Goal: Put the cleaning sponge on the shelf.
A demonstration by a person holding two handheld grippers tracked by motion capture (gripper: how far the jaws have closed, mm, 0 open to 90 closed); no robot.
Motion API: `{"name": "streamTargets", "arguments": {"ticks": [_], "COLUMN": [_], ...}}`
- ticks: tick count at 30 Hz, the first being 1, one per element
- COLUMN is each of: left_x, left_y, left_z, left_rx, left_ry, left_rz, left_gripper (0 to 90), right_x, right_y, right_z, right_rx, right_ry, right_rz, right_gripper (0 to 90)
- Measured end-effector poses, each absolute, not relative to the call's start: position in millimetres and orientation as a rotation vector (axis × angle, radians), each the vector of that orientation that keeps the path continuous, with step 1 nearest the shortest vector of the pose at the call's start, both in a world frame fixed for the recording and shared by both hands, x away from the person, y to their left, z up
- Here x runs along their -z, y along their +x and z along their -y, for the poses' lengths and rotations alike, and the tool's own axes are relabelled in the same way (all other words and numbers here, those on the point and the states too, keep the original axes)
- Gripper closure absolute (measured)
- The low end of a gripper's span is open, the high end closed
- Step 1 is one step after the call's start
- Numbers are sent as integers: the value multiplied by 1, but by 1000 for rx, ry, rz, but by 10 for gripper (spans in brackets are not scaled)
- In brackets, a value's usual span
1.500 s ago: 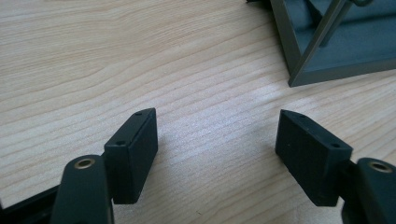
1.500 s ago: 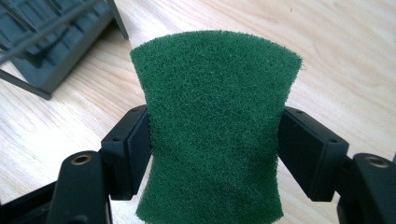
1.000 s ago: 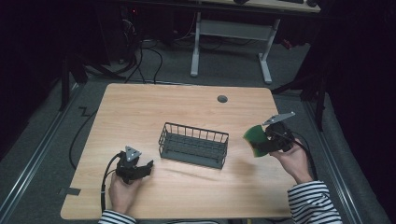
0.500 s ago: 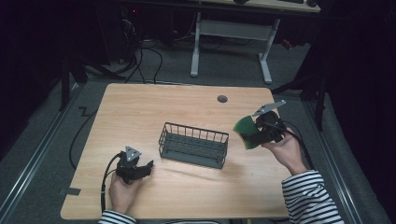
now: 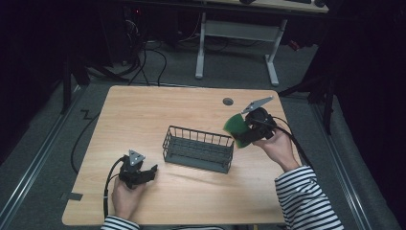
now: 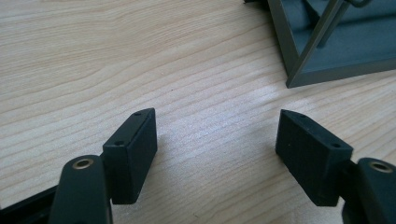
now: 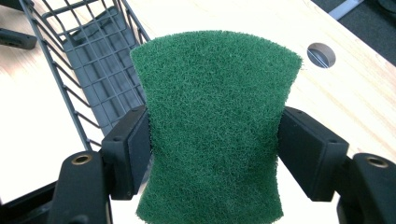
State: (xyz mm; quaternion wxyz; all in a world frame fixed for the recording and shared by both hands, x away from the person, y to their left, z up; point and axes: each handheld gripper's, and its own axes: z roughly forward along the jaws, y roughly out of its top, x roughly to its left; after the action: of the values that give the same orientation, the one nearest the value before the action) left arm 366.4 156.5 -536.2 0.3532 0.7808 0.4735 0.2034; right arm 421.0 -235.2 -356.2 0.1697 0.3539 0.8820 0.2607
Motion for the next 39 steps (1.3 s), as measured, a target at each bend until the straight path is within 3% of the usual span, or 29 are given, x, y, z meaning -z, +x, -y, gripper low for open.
{"name": "streamTargets", "arguments": {"ticks": [39], "left_x": [536], "left_y": [366], "left_z": [-157], "left_rx": [-522], "left_ry": [2022], "left_rz": [-1222], "left_gripper": [294], "right_x": [395], "right_y": [441], "right_z": [170], "right_rx": [-663], "right_ry": [903], "right_rz": [-2653], "right_gripper": [297]}}
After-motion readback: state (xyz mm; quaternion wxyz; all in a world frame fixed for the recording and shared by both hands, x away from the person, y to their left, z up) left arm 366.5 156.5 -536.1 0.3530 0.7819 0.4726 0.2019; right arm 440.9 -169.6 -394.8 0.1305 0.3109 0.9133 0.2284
